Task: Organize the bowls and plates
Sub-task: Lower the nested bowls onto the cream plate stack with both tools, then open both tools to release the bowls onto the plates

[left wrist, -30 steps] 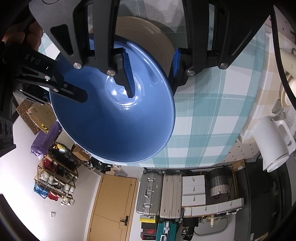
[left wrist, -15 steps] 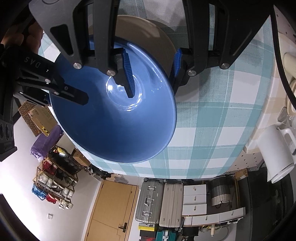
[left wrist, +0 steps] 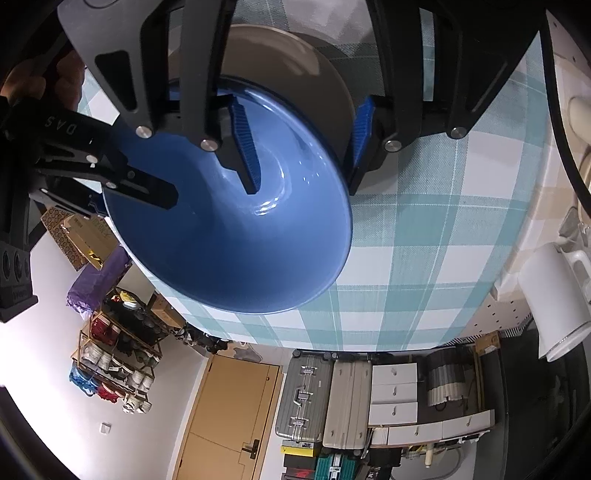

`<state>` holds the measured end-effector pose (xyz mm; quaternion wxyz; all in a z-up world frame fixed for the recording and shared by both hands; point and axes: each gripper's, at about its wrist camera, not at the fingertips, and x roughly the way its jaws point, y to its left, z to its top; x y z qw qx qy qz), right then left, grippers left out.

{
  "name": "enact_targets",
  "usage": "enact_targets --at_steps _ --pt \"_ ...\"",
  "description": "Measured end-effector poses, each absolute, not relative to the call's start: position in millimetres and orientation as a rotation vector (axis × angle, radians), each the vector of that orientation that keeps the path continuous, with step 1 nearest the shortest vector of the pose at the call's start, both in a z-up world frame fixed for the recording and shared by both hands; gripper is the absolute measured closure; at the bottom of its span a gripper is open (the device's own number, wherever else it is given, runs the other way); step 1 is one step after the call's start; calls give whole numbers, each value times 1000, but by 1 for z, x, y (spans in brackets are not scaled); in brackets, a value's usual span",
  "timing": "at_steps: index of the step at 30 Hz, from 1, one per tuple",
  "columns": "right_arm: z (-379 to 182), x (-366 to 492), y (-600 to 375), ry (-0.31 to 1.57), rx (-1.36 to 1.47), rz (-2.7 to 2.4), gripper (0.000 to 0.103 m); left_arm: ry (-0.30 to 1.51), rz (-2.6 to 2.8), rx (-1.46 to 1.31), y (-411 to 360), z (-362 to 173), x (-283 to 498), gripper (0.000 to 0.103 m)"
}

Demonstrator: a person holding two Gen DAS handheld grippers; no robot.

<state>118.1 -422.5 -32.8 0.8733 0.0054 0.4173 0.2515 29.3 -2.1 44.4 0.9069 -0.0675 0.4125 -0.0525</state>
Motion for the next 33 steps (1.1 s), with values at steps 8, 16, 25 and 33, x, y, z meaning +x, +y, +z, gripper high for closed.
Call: enact_targets --at_steps 8,16,25,33 --pt "-30 115 -426 854 1 545 33 811 -86 -110 1 48 23 46" --pt "-23 107 -429 786 -21 588 11 684 -66 -90 11 71 -3 11" --pt "-16 89 -455 645 -26 672 1 543 -112 -22 24 88 -46 1" --pt "-18 71 -482 510 -25 738 1 509 -159 -18 31 68 -73 1"
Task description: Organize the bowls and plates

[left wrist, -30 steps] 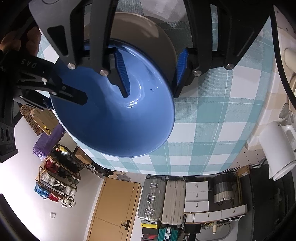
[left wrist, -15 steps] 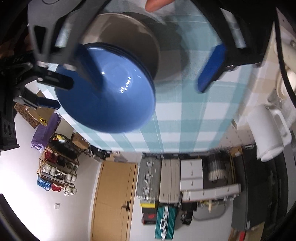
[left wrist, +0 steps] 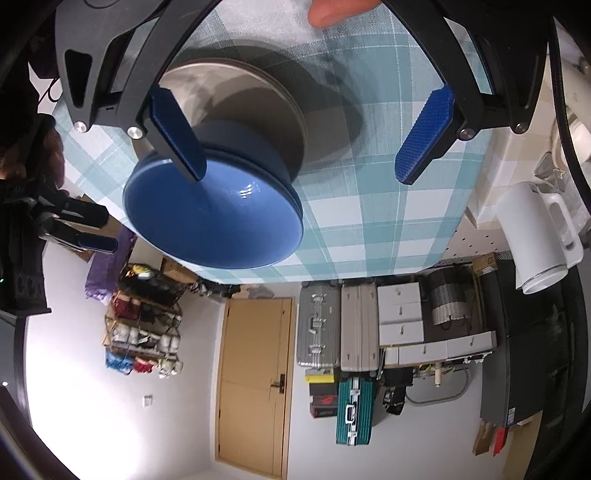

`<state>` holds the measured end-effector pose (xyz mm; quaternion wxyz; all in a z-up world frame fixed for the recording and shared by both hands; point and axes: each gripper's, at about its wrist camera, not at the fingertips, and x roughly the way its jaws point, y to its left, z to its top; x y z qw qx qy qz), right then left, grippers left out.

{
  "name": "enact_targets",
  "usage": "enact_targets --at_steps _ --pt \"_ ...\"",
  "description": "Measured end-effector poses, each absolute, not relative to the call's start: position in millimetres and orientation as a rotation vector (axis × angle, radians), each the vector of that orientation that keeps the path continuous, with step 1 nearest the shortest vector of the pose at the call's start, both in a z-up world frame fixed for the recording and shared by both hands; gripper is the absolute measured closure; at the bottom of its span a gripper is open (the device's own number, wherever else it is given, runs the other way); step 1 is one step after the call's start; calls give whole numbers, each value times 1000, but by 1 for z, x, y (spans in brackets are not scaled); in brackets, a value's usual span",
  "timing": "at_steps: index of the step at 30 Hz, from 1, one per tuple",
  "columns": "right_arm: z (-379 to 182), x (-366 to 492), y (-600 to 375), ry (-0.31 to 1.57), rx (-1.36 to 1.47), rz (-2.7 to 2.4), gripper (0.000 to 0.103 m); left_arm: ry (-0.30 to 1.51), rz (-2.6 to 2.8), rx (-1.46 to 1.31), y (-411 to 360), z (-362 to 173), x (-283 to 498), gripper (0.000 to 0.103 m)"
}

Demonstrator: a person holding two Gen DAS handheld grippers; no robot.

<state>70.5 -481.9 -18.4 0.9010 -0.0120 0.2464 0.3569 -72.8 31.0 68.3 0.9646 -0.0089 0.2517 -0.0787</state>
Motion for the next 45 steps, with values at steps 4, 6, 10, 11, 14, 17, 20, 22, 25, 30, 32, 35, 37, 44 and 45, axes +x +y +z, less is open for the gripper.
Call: enact_targets --at_steps 4,6,10,11,14,17,20,22,25,30,32,35,37,44,45 --pt "-31 62 -493 429 -28 772 1 474 -162 -35 37 53 -79 1" --pt "-35 60 -498 419 -17 790 1 455 -167 -40 39 49 -82 1" --pt "-42 53 -505 396 -7 821 1 427 -148 -28 44 42 -81 1" --pt "-43 51 -506 392 -7 825 1 422 -149 -30 44 42 -81 1" --pt "-48 50 -507 393 -6 832 1 404 -161 -44 47 42 -82 1" --pt "-53 48 -508 396 -17 832 1 401 -170 -54 48 39 -81 1" --pt "-59 46 -508 396 -35 826 1 398 -167 -53 47 34 -80 1" --pt "-62 45 -508 400 -37 825 1 398 -166 -48 45 32 -78 1" --pt "-61 41 -508 394 -46 820 0 400 -160 -43 44 30 -77 1" --pt "-61 37 -506 380 -65 815 0 399 -173 -53 45 28 -76 1" --pt "-61 34 -504 369 -84 818 0 398 -177 -54 45 28 -76 1" --pt "-61 31 -501 363 -99 818 0 393 -187 -41 43 28 -77 1" --pt "-61 30 -501 365 -101 817 0 396 -195 -27 40 27 -75 1" --pt "-61 33 -503 370 -75 815 0 389 -199 3 34 25 -75 1" --pt "-61 33 -504 370 -75 815 0 388 -199 5 33 25 -75 1"
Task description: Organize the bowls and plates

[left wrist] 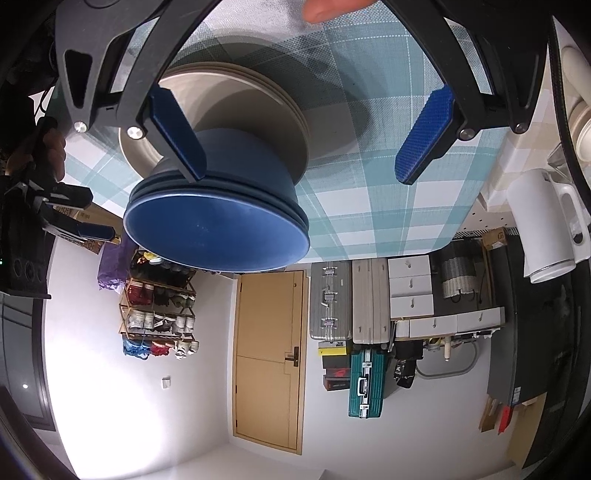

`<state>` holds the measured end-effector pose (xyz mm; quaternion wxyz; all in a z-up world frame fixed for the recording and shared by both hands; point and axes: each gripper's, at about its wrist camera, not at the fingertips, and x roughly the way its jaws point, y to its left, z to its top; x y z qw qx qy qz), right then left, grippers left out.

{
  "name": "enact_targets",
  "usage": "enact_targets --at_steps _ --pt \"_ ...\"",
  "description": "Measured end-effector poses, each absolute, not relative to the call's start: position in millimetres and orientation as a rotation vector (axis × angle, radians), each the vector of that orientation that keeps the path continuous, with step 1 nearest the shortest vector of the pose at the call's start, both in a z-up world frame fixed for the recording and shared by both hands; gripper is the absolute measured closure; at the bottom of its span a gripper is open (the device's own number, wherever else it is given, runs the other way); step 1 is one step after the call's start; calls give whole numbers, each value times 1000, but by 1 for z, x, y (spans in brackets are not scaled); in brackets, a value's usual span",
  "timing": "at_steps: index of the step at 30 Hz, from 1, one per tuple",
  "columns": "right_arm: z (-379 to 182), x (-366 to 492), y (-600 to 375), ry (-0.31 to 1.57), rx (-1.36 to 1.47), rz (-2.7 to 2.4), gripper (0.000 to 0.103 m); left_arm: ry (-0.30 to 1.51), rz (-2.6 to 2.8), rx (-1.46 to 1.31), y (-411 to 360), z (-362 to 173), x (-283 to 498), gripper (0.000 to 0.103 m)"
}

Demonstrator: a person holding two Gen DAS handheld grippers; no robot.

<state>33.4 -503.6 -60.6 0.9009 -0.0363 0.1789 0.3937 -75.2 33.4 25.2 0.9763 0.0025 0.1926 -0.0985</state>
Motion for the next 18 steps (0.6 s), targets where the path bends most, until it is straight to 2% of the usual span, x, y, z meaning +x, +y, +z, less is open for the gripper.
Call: enact_targets --at_steps 18 --pt "-61 34 -503 370 -75 817 0 386 -205 11 33 24 -75 1"
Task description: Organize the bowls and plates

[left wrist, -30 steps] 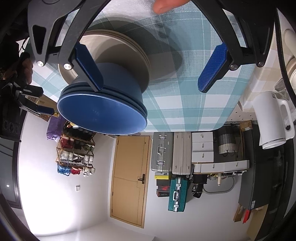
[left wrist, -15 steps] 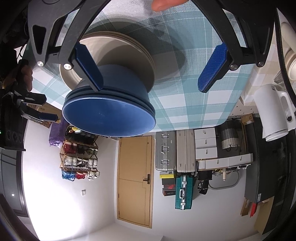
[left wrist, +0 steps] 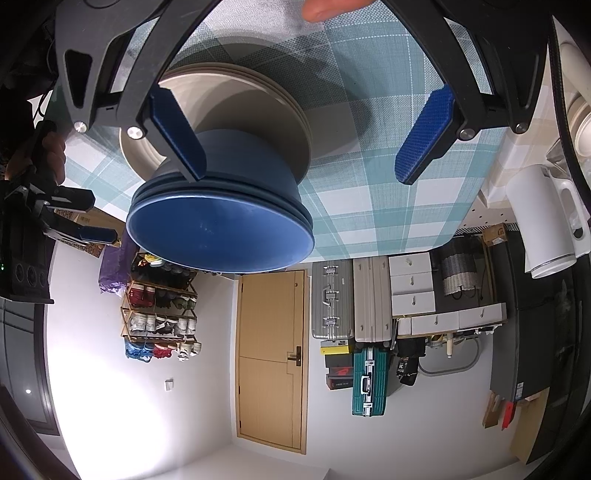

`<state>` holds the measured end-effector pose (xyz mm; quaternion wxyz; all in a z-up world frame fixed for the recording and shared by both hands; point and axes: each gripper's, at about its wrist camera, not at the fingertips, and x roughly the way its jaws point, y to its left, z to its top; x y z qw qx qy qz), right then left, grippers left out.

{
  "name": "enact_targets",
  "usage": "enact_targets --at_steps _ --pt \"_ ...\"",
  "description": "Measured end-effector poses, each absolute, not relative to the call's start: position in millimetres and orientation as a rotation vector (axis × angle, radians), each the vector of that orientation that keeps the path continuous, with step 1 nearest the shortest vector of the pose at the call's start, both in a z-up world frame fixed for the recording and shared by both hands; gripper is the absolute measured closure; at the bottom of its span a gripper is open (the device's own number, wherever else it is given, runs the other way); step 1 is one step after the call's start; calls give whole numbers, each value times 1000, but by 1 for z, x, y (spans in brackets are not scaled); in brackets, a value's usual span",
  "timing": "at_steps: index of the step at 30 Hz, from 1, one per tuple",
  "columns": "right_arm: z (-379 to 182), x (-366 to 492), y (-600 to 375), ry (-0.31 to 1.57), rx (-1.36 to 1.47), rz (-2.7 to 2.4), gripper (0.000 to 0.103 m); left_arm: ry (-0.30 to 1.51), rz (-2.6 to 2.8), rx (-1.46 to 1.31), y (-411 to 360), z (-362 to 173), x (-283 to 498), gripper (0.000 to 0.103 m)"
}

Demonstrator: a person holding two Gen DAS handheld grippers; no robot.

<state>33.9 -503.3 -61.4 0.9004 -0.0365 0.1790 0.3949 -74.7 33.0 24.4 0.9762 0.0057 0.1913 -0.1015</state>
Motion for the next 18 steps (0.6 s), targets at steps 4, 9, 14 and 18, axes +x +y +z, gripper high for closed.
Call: enact_targets --at_steps 4,9,14,18 --pt "-62 34 -503 370 -78 817 0 385 -204 12 33 24 -74 1" --pt "-61 34 -503 371 -76 816 0 385 -205 13 33 24 -74 1" --pt "-61 34 -503 371 -77 817 0 385 -205 13 33 23 -73 1" --pt "-61 34 -503 372 -77 817 0 385 -205 13 33 23 -74 1"
